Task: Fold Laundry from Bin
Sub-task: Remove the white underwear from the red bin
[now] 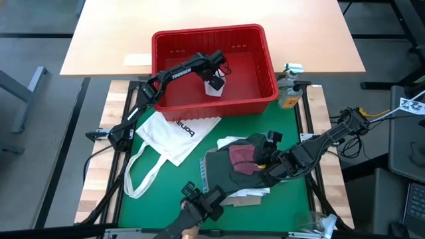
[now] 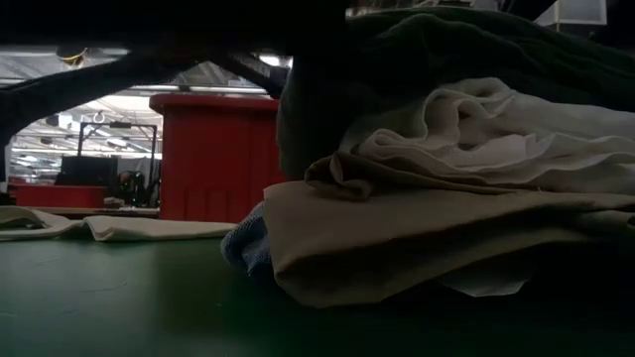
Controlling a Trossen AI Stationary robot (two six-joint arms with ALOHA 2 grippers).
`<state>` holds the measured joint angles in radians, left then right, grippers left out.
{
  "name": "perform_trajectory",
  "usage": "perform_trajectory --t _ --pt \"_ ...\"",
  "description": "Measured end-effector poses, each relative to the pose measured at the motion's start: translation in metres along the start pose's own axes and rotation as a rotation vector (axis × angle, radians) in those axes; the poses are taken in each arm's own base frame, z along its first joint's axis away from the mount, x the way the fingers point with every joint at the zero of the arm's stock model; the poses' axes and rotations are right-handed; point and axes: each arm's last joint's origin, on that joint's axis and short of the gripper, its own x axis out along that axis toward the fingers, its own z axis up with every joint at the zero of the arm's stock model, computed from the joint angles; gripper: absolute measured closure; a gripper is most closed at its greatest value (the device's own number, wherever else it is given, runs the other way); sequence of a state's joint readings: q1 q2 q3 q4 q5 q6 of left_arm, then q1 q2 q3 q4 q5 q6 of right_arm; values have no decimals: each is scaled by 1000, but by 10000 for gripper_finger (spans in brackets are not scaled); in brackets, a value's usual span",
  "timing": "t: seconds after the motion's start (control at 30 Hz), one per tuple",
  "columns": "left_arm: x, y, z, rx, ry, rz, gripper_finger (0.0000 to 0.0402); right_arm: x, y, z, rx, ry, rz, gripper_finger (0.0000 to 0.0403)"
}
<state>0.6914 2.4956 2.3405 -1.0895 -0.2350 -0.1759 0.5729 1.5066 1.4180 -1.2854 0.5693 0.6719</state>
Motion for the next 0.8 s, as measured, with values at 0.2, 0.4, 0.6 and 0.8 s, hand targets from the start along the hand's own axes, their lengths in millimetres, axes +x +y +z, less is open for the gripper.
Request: perform_trajectory --t 0.2,0.4,0.6,0.8 --pt "36 8 12 -54 -106 59 201 1 -1 1 -19 4 0 258" --pt "50 17 23 -104 -206 22 201 2 -3 1 -18 10 -7 258" --pt "54 22 22 -114 -200 10 201 8 -12 7 17 21 -34 258" --pt "64 28 16 -170 -164 -61 201 14 -19 11 46 60 -16 258"
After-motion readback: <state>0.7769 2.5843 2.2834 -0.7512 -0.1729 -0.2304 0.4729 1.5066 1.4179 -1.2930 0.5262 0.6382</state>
